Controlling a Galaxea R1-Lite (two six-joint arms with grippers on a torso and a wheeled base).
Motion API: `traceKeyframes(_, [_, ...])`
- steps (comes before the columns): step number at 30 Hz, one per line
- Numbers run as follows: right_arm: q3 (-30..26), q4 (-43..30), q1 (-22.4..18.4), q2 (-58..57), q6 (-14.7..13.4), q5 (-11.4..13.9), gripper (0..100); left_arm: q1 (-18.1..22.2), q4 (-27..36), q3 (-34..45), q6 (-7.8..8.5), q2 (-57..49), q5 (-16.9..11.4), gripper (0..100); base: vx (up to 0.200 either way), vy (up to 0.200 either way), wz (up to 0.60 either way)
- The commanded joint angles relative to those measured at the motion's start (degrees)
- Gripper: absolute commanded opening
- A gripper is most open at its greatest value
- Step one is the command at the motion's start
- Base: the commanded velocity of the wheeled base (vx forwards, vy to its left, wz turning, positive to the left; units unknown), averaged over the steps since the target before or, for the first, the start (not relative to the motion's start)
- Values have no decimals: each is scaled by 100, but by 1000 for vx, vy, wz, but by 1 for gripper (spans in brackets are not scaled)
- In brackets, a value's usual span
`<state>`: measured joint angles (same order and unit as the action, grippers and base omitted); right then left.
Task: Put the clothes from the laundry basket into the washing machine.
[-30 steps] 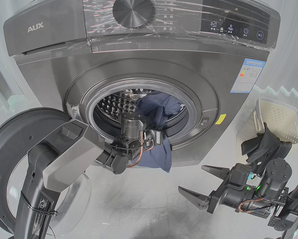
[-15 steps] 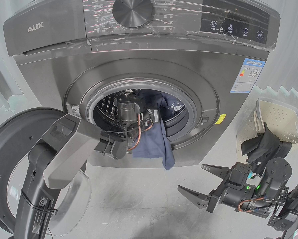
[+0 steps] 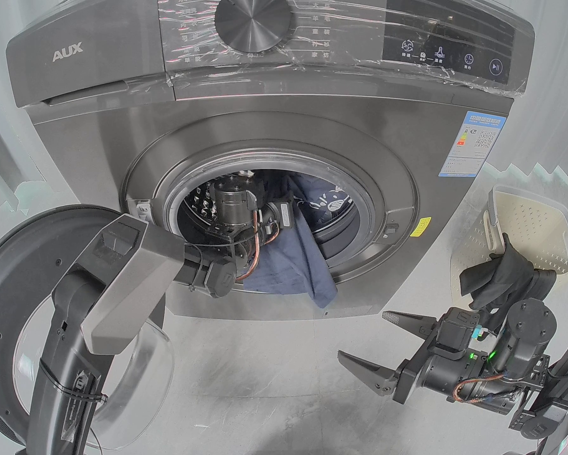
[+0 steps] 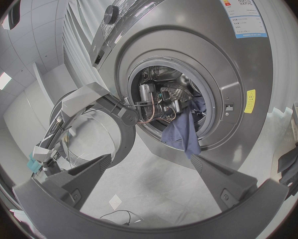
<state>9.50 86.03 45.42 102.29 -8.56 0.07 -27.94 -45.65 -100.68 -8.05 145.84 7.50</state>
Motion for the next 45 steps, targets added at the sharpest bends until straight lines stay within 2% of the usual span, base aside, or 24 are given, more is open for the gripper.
traceKeyframes(1, [0, 2, 2, 10, 3, 1, 100, -177, 206, 1051, -4, -627, -275, 100, 0, 0, 0])
traceKeyframes(2, [0, 2, 2, 10, 3, 1, 100, -177, 206, 1051, -4, -627, -275, 100, 0, 0, 0])
traceKeyframes(3, [8, 2, 2, 10, 3, 1, 100, -291, 232, 1464, -4, -820, -468, 100, 0, 0, 0])
traceKeyframes(7, [8, 2, 2, 1, 3, 1, 100, -449, 197, 1850, 14, -881, -521, 100, 0, 0, 0])
traceKeyframes(21, [44, 2, 2, -25, 3, 1, 100, -396, 144, 1859, 101, -442, -539, 100, 0, 0, 0])
traceKeyframes(22, [44, 2, 2, -25, 3, 1, 100, -396, 144, 1842, 101, -442, -539, 0, 0, 0, 0])
traceKeyframes(26, [44, 2, 2, -25, 3, 1, 100, -388, 144, 1736, 84, -442, -539, 0, 0, 0, 0])
traceKeyframes(31, [61, -7, 2, -25, 3, -7, 100, -168, 74, 857, 22, -407, -354, 0, 0, 0, 0])
traceKeyframes(34, [79, 2, 2, -25, -6, -34, 100, -45, 13, 646, 22, -363, -214, 0, 0, 0, 0])
traceKeyframes(39, [87, 2, 19, -25, -6, -34, 100, 52, -49, 312, 5, -301, -143, 0, 0, 0, 0])
traceKeyframes(42, [87, 2, 28, -16, -6, -34, 100, 105, -66, -197, -66, -143, 103, 0, 0, 0, 0])
traceKeyframes(45, [87, 2, 28, -16, -6, -34, 100, 105, -66, -373, -136, -64, 173, 0, 0, 0, 0])
